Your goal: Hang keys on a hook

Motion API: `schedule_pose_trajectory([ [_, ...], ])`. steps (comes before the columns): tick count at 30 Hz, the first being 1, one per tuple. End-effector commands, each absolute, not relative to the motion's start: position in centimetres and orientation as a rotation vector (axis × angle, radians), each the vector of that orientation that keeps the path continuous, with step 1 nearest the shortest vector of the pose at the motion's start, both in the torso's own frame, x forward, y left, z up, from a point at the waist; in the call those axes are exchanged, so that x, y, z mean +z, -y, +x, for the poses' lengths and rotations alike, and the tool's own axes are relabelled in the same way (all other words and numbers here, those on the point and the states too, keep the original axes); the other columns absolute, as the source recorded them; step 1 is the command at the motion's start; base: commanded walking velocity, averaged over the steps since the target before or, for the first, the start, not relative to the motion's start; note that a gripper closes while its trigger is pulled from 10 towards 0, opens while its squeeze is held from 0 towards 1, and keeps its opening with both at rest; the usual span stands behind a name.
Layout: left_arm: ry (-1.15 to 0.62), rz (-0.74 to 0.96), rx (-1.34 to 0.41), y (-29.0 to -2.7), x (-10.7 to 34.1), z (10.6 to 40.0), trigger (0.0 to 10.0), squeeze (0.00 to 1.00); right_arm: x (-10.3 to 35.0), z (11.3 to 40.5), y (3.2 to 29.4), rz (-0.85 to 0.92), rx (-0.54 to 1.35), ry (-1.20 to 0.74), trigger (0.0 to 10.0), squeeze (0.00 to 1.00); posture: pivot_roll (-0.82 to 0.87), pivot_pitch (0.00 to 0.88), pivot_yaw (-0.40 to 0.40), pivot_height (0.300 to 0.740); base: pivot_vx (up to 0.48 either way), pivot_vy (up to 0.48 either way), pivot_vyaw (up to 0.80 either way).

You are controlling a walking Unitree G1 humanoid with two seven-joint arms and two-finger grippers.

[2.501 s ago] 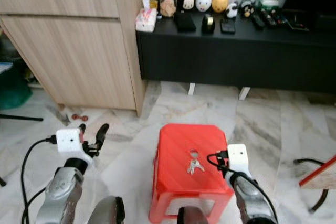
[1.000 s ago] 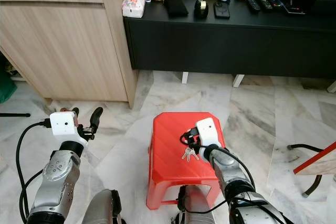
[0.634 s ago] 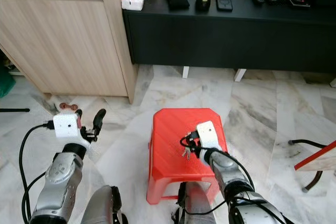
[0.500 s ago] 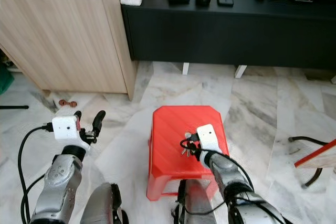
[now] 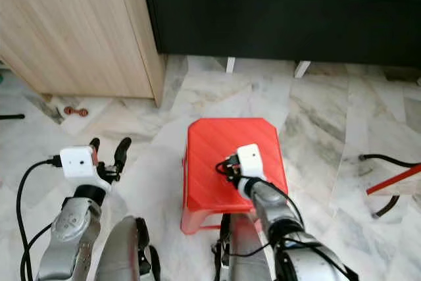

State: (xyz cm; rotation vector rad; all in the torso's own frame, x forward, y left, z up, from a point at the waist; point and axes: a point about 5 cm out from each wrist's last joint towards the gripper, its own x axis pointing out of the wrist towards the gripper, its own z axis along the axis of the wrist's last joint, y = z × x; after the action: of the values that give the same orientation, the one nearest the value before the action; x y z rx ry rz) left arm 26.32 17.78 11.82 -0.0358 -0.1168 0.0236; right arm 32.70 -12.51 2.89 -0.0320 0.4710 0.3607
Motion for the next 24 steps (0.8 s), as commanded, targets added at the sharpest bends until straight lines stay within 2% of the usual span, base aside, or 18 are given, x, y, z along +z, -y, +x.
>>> schedule_pose_trajectory([
  [1,0.085,-0.027,0.031,-17.9,11.3,25.8,10.0,0.0,1.7,31.7,13.6,-0.036,0.339,-0.512,10.0,0.0,-0.02,0.361,-0.09,0.619,0.0,0.0,0.0],
  [2,0.085,-0.027,0.031,-17.9,11.3,25.8,10.0,0.0,1.7,31.7,13.6,-0.036,0.339,-0.512,10.0,0.0,-0.02,0.361,-0.09,0.619,0.0,0.0,0.0],
  [4,0.079,-0.028,0.035,-17.9,11.3,25.6,10.0,0.0,1.4,31.3,14.5,-0.037,0.335,-0.517,4.5,0.0,-0.02,0.366,-0.091,0.619,0.0,0.0,0.0],
  [5,0.079,-0.028,0.035,-17.9,11.3,25.6,10.0,0.0,1.4,31.3,14.5,-0.037,0.335,-0.517,4.5,0.0,-0.02,0.366,-0.091,0.619,0.0,0.0,0.0],
  [6,0.073,-0.028,0.038,-18.0,11.2,25.4,10.0,0.0,1.2,31.0,15.5,-0.041,0.331,-0.52,1.9,0.0,-0.02,0.368,-0.093,0.619,0.0,0.0,0.0],
  [7,0.07,-0.028,0.039,-18.0,11.2,25.4,10.0,0.0,1.1,31.0,15.8,-0.043,0.33,-0.521,1.9,0.0,-0.02,0.368,-0.093,0.619,0.0,0.0,0.0],
  [8,0.068,-0.029,0.04,-17.9,11.2,25.4,10.0,0.0,1.1,31.0,16.0,-0.047,0.323,-0.52,10.0,0.0,-0.02,0.367,-0.093,0.619,0.0,0.0,0.0],
  [24,0.065,-0.029,0.042,-17.9,11.3,25.9,10.0,0.0,2.5,32.2,16.4,-0.039,0.264,-0.44,10.0,0.0,-0.03,0.342,-0.092,0.619,0.0,0.0,0.0],
])
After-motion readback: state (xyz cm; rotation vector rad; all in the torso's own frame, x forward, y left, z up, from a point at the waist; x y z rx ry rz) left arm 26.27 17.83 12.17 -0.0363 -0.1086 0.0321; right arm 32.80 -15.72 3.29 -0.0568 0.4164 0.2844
